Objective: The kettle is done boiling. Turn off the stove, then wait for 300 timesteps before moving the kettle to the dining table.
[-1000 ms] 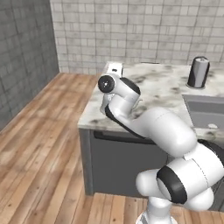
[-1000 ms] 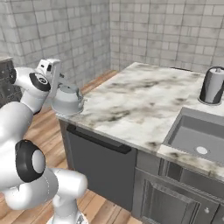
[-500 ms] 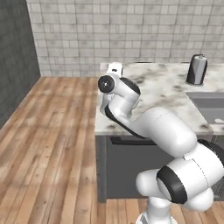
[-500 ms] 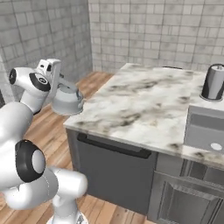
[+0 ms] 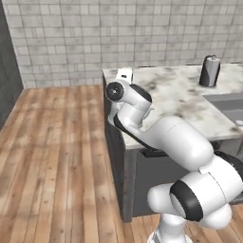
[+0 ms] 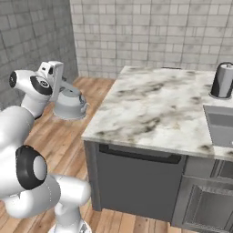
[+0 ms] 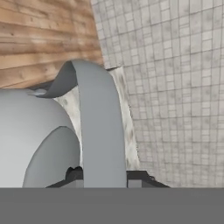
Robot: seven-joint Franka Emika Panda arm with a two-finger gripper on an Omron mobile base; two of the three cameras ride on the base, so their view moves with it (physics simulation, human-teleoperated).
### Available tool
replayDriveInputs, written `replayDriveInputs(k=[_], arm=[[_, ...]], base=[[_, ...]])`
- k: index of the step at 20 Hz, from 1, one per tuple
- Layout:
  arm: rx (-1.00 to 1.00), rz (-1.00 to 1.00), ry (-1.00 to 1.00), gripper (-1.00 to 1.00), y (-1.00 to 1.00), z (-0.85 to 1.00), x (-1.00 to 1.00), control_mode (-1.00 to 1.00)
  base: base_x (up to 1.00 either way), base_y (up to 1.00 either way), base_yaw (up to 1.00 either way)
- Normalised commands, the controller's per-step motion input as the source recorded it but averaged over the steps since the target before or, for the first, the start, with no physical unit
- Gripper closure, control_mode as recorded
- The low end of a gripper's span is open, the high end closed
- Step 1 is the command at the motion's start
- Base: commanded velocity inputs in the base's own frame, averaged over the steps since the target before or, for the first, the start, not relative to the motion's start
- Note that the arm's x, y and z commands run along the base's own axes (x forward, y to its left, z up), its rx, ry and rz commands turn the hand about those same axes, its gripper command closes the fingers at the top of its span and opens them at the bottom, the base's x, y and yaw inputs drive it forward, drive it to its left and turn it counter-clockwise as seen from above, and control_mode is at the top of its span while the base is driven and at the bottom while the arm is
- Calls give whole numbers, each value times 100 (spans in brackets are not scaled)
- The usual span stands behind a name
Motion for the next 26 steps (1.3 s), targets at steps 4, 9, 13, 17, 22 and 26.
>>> replayDriveInputs(k=[4, 9, 13, 17, 22, 26], arm=[[0, 0, 0, 100, 0, 0, 0, 100], [0, 0, 0, 100, 0, 0, 0, 100], [0, 0, 0, 100, 0, 0, 0, 100], [0, 0, 0, 100, 0, 0, 0, 100], [0, 0, 0, 100, 0, 0, 0, 100], [0, 0, 0, 100, 0, 0, 0, 100]], base=[[28, 74, -32], [29, 75, -32], [33, 76, -33], [34, 74, -34], [34, 72, -35], [33, 72, -35]])
